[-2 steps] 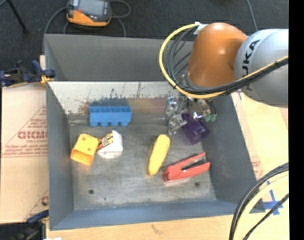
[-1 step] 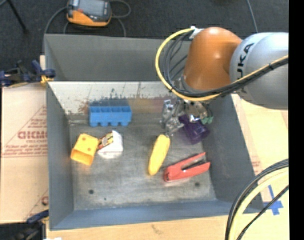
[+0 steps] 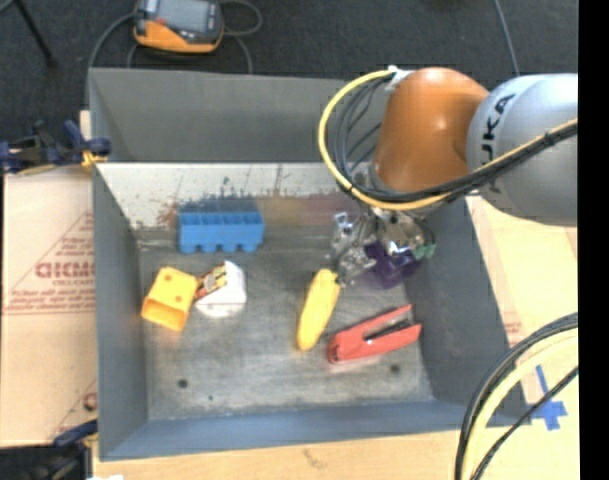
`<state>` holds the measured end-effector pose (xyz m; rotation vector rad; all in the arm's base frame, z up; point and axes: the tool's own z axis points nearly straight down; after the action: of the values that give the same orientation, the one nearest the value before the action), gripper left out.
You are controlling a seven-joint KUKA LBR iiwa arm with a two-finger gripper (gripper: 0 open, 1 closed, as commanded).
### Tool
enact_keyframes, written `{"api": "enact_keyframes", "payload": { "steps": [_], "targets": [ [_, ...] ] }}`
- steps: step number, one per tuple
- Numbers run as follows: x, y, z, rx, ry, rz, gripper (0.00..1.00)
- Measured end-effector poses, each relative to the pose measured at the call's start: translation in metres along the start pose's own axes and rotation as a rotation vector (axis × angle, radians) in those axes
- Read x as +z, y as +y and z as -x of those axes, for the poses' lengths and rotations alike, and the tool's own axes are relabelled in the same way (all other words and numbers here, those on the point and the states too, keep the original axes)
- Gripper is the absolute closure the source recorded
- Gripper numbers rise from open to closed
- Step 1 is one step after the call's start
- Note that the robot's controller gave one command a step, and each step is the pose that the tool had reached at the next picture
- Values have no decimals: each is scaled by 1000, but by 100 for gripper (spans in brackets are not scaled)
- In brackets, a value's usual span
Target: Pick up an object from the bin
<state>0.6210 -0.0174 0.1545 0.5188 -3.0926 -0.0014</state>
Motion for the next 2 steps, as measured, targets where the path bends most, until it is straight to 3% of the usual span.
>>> {"api": "enact_keyframes", "payload": {
  "steps": [1, 2],
  "targets": [
    [15, 31, 43, -3, -13, -2, 0],
    [20, 38, 50, 14, -12, -1, 0]
  ]
}}
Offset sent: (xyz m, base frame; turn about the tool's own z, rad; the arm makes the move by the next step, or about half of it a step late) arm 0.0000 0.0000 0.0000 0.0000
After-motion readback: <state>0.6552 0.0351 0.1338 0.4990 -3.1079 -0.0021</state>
